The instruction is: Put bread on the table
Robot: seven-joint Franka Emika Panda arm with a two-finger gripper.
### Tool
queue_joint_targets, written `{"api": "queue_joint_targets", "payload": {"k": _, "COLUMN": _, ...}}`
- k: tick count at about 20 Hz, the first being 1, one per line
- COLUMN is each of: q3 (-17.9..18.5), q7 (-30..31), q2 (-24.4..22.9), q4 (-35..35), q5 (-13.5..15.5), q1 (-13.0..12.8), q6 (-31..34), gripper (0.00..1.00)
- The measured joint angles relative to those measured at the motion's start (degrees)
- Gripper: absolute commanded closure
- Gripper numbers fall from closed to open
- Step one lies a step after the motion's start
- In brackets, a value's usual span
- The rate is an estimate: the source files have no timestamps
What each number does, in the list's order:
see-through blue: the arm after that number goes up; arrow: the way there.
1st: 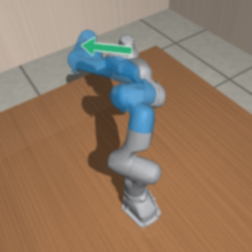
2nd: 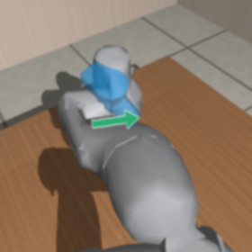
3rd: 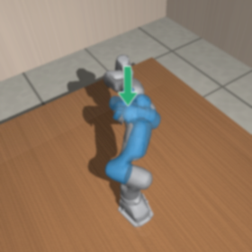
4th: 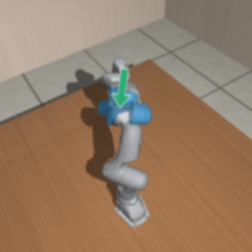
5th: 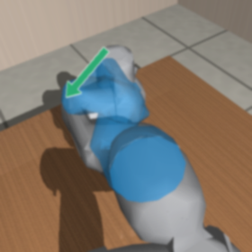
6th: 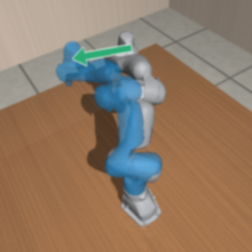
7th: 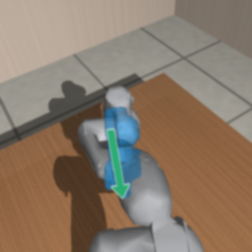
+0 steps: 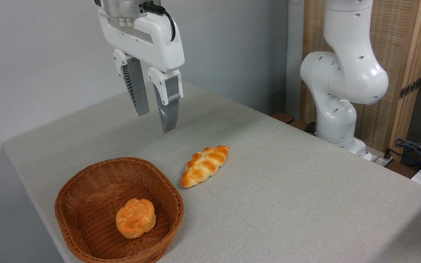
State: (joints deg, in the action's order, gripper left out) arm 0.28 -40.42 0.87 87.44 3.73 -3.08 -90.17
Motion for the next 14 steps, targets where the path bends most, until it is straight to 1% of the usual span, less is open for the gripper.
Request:
{"api": "queue_joint_targets", "payload": {"k": 6, "q3": 1.47, "q7": 0.24, "q2": -0.37, "q4": 0.0, "q5": 0.0, "q1": 0.03, "q6": 0.02, "gripper": 0.0}}
{"api": "queue_joint_targets", "payload": {"k": 14, "q3": 1.51, "q7": 0.24, "q2": -0.45, "q4": 0.0, "q5": 0.0, "q1": -0.02, "q6": 0.05, "gripper": 0.0}}
